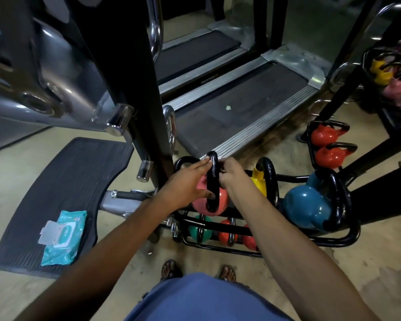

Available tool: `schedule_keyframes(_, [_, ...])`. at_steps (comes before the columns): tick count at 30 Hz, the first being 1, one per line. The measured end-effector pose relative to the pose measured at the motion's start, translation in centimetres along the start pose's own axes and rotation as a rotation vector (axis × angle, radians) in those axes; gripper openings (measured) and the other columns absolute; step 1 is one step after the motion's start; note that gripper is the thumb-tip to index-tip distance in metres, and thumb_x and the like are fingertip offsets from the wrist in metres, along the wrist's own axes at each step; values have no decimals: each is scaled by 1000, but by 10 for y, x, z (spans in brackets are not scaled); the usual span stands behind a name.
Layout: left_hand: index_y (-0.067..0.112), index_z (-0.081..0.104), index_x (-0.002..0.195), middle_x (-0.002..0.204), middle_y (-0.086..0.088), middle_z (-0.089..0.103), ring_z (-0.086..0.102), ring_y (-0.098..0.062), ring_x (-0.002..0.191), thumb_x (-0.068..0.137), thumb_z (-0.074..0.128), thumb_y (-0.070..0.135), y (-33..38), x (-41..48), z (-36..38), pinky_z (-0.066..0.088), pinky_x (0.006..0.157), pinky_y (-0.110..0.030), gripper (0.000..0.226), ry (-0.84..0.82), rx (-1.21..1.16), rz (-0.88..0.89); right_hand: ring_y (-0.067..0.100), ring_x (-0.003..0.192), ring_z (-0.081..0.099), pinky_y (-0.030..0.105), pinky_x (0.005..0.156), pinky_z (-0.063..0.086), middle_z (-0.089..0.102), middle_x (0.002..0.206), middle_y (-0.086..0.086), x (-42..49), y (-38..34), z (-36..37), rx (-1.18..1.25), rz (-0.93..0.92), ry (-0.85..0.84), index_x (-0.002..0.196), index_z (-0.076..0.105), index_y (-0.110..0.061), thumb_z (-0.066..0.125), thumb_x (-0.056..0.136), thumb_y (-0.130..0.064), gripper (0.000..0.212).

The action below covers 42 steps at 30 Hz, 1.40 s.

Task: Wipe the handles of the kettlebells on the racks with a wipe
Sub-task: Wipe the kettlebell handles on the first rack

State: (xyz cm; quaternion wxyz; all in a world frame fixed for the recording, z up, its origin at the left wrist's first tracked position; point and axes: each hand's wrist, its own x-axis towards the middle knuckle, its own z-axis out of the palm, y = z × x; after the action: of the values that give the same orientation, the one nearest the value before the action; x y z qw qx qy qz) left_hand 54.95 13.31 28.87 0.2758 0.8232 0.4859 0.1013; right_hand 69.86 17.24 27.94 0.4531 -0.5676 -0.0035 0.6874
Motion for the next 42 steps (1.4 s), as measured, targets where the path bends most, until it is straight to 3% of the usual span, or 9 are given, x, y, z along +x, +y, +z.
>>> schedule_keyframes(3, [23, 28, 157, 165, 11, 21, 30, -15, 148, 77, 83, 40, 3, -2, 0, 33, 119, -39, 99, -3, 5, -10, 21, 35, 57, 30, 58, 50, 57, 46, 11, 7, 4, -7, -13, -35, 32, 70, 55, 2, 39, 101, -2, 35])
schedule_keyframes(7, [24, 31, 157, 164, 12, 22, 38, -21, 144, 81, 79, 43, 5, -4, 3, 38, 115, -42, 91, 11, 91, -27, 15, 28, 47, 23, 35, 45, 49, 53, 8, 23, -10, -6, 4, 17, 109, 76, 49, -4, 35, 97, 7, 28])
schedule_keyframes(12, [22, 37, 154, 162, 8, 30, 43, -21, 139, 92, 68, 29, 21, -22, 15, 38, 112, -33, 70, 140, 213, 45, 17, 45, 62, 23, 46, 51, 61, 54, 8, 34, 0, -8, -208, -389, 187, 65, 60, -8, 68, 83, 8, 26])
schedule_keyframes(16, [12, 53, 143, 150, -6, 50, 54, -20, 131, 84, 78, 25, 30, -30, 25, 42, 108, -32, 66, 206, 307, 89, 27, 84, 72, 42, 77, 58, 75, 80, 5, 49, -20, -8, -911, -722, 151, 75, 74, -18, 73, 78, -17, 3])
schedule_keyframes(22, [18, 39, 153, 160, -2, 35, 40, -18, 142, 94, 63, 16, 37, -32, 19, 29, 117, -29, 64, 213, 339, 87, 37, 101, 66, 32, 69, 41, 71, 104, 24, 28, -50, 25, -1657, -660, -37, 97, 73, 3, 51, 93, -10, 26])
schedule_keyframes(28, [20, 60, 129, 129, 1, 59, 55, -18, 120, 95, 57, 20, 44, -34, 12, 39, 104, -28, 33, 213, 330, 42, 39, 99, 66, 36, 80, 50, 71, 107, 23, 8, -28, 47, -2276, -714, -370, 101, 72, 0, 55, 95, -17, 25])
schedule_keyframes(34, [21, 39, 152, 160, -1, 35, 42, -19, 140, 100, 52, 21, 45, -34, 11, 29, 115, -30, 53, 214, 298, 41, 23, 87, 65, 30, 74, 47, 74, 97, 7, 21, -73, 43, -1941, -546, -483, 100, 79, -6, 54, 98, -22, 29])
schedule_keyframes(38, [20, 33, 156, 164, -1, 28, 38, -18, 143, 101, 51, 21, 43, -34, 13, 27, 117, -30, 58, 198, 301, 34, 15, 77, 63, 30, 68, 46, 74, 88, 10, 31, -84, 15, -1829, -681, -404, 86, 74, -15, 65, 95, -17, 12])
schedule_keyframes(42, [20, 37, 154, 162, 1, 32, 40, -17, 142, 97, 59, 27, 42, -31, 12, 26, 117, -29, 61, 198, 294, 46, 13, 64, 60, 29, 60, 46, 71, 75, 13, 31, -64, -6, -1549, -850, -211, 82, 71, -5, 66, 86, -21, 17])
